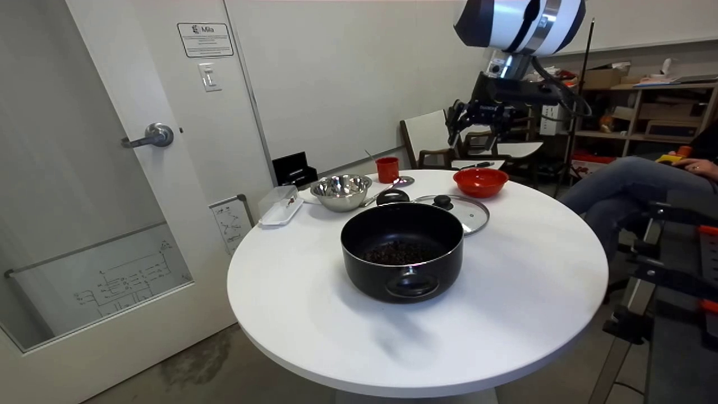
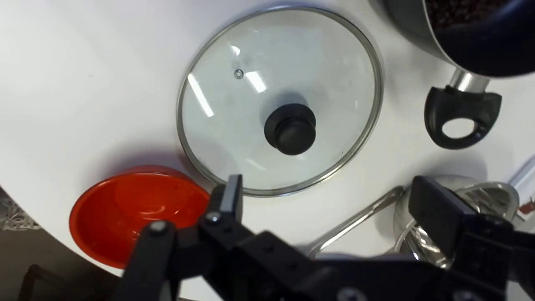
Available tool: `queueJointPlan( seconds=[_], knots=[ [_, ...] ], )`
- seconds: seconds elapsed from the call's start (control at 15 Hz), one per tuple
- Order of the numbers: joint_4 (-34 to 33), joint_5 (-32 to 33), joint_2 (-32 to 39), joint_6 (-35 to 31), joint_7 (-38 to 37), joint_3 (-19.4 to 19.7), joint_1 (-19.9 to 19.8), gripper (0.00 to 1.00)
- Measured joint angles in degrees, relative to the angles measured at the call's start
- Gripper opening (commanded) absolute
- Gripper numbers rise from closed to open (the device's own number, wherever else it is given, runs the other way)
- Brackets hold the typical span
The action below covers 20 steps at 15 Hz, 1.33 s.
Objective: Pick up the lid from the pot and put it on the table, then pick up the red bowl and pour it's contents in the pot and pick up the lid and put it back on the pot
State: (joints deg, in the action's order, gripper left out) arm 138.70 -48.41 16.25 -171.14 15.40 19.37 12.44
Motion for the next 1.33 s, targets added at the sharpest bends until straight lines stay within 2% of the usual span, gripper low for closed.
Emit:
queueJointPlan(
  seconds=[0.2, 0.47, 0.53, 0.67, 0.93, 1.0, 1.13, 1.33],
  knots=[
    [0.4, 13.3, 2.9, 0.1, -4.4, 6.5, 5.1, 1.0],
    [-0.9, 28.5, 6.0, 1.5, -6.4, 18.1, 13.3, 1.0],
    [-1.1, 31.5, 6.0, 1.5, -8.2, 18.1, 13.0, 1.0],
    [-1.1, 35.2, 5.8, 1.1, -11.5, 15.0, 9.5, 1.0],
    [-1.1, 35.9, 5.7, 1.1, -11.7, 13.9, 7.8, 1.0],
    [-1.2, 37.9, 5.6, 1.5, -12.3, 13.1, 6.8, 1.0],
    [-1.8, 42.9, 4.4, 6.6, -13.5, 9.6, 3.1, 1.0],
    [-4.6, 50.4, 1.5, 19.8, -14.3, 5.5, -2.3, 1.0]
  ],
)
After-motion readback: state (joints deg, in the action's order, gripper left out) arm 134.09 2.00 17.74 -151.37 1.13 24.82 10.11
